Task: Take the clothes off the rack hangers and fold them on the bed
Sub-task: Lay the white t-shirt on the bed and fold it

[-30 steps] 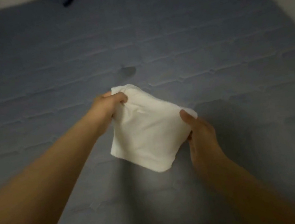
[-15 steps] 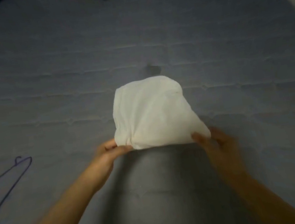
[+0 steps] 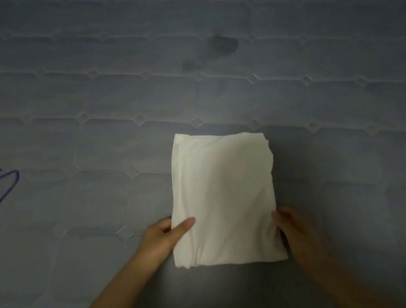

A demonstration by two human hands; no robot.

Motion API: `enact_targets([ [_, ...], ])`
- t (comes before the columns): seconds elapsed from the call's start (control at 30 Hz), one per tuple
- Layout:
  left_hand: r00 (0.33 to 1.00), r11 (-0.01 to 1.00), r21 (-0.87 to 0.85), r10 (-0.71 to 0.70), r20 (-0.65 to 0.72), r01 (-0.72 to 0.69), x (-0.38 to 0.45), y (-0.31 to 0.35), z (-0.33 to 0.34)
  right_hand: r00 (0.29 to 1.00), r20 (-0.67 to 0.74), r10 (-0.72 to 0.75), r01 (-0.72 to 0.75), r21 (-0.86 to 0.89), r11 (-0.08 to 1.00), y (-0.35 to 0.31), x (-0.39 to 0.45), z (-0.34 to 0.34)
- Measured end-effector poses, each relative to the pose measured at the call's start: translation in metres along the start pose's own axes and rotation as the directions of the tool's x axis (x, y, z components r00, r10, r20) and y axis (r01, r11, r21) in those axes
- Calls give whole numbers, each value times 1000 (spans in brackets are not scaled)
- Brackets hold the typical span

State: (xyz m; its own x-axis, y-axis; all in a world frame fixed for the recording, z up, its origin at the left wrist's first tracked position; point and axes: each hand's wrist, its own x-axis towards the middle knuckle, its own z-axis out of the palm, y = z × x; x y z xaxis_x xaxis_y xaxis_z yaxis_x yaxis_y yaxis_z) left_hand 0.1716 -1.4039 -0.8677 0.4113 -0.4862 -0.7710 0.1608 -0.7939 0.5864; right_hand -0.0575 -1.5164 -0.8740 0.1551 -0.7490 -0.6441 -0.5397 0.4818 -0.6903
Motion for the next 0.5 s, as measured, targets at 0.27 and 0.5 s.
enact_targets([
  [0.27, 989, 996, -28, 79, -127, -83, 37, 44, 13, 998, -53, -24, 30, 107, 994, -71, 62, 19],
  [0.5, 892, 964, 217, 229, -390, -153, 65, 37, 24, 982, -185, -50, 32, -98, 995, -63, 88, 23],
])
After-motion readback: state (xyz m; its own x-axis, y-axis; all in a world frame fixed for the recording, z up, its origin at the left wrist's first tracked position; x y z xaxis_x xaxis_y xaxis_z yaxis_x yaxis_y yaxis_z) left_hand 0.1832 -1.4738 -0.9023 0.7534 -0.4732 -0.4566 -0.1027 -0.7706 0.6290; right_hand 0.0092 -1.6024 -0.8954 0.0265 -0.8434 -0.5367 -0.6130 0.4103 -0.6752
